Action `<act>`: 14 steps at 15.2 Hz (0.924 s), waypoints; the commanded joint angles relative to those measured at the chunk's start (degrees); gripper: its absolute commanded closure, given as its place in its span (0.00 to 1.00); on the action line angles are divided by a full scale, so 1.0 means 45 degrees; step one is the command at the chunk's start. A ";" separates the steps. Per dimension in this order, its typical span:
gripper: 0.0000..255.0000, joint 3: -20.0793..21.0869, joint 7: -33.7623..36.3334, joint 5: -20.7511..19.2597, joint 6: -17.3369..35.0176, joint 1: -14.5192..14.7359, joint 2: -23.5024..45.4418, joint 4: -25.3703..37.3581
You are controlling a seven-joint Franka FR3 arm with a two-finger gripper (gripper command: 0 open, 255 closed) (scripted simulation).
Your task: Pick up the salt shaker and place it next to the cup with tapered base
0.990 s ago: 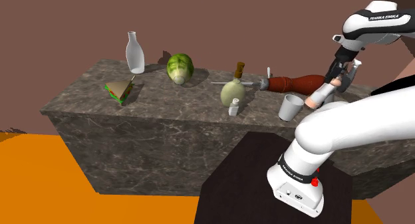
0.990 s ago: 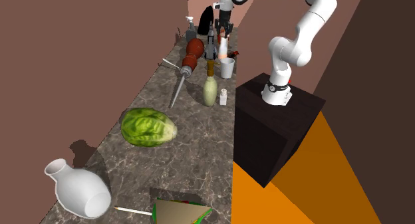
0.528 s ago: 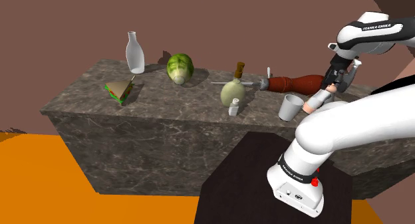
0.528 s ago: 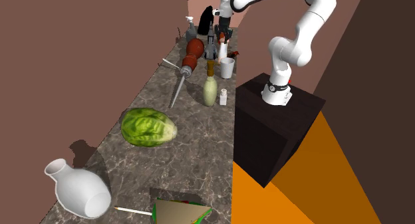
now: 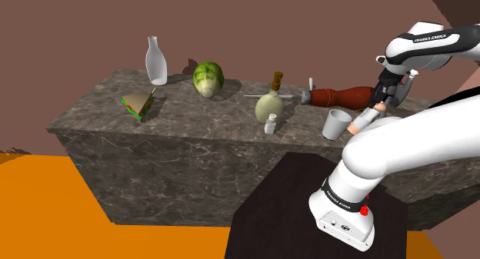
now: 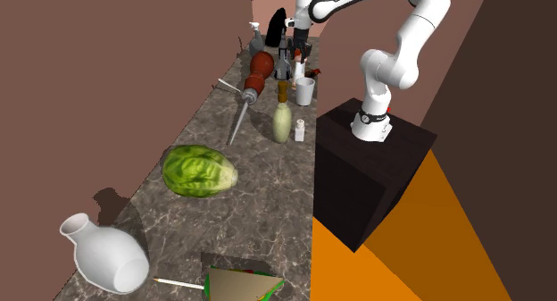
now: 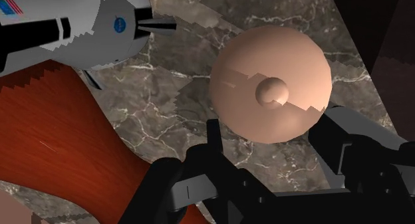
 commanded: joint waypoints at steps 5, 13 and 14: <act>0.00 -0.0002 0.0002 -0.0004 0.0009 -0.0001 0.0000 -0.0007; 0.00 0.1069 -0.0079 0.0333 -0.1344 -0.0450 -0.0468 0.0691; 0.00 0.1314 -0.0104 0.0425 -0.1688 -0.0529 -0.0563 0.0899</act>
